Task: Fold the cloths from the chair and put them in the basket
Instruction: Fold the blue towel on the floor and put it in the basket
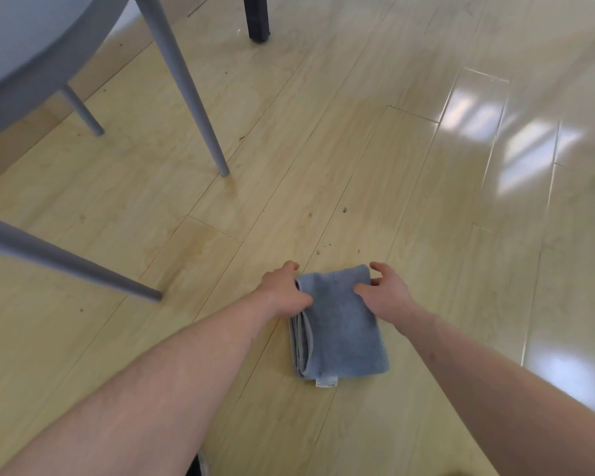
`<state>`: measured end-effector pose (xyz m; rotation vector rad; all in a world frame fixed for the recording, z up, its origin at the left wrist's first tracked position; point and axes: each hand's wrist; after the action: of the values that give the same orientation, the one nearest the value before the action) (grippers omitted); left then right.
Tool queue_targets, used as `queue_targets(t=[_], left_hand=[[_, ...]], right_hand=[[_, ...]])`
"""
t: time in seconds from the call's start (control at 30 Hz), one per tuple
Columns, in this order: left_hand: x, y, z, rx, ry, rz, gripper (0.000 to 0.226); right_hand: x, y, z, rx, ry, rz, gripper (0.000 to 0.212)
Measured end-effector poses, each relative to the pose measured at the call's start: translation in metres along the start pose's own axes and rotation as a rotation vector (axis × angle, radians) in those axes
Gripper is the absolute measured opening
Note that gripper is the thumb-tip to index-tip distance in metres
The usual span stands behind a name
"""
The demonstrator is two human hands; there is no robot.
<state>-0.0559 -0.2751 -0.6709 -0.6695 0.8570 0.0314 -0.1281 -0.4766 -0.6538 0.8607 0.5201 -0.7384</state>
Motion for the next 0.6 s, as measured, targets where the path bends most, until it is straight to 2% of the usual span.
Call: queue_targets(t=[0.03, 0.1, 0.17, 0.2, 0.33, 0.43, 0.5, 0.6], left_hand=[[0.0, 0.002, 0.0, 0.06, 0.024, 0.01, 0.084], [-0.002, 0.006, 0.001, 0.127, 0.065, -0.006, 0.057], [-0.007, 0.006, 0.001, 0.141, 0.048, -0.071, 0.028], [-0.01, 0.004, 0.001, 0.146, 0.011, -0.123, 0.022], [-0.016, -0.009, 0.004, 0.232, -0.173, -0.359, 0.024], [-0.019, -0.023, 0.007, 0.17, -0.29, -0.495, 0.019], [-0.021, -0.031, 0.008, 0.157, -0.361, -0.58, 0.024], [-0.024, -0.036, 0.006, 0.181, -0.39, -0.694, 0.033]], right_hand=[[0.0, 0.0, 0.002, -0.015, 0.033, 0.0, 0.07], [-0.002, -0.001, 0.005, -0.034, 0.106, 0.01, 0.061], [-0.005, 0.001, 0.011, -0.053, 0.147, 0.038, 0.053], [-0.006, 0.003, 0.013, -0.073, 0.158, 0.058, 0.05], [-0.007, 0.01, 0.028, -0.185, 0.113, 0.146, 0.038], [-0.009, 0.013, 0.036, -0.2, -0.06, 0.251, 0.027], [-0.01, 0.012, 0.038, -0.24, -0.207, 0.356, 0.025], [-0.012, 0.004, 0.032, -0.292, -0.319, 0.444, 0.023]])
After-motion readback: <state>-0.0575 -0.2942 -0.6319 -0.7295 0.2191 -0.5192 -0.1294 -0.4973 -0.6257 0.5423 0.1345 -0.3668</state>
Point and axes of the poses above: each hand's wrist, its own x-axis towards the middle knuckle, its own z-axis out of the back of the hand, y = z × x, and after that the axes turned 10 degrees about -x, right-handed
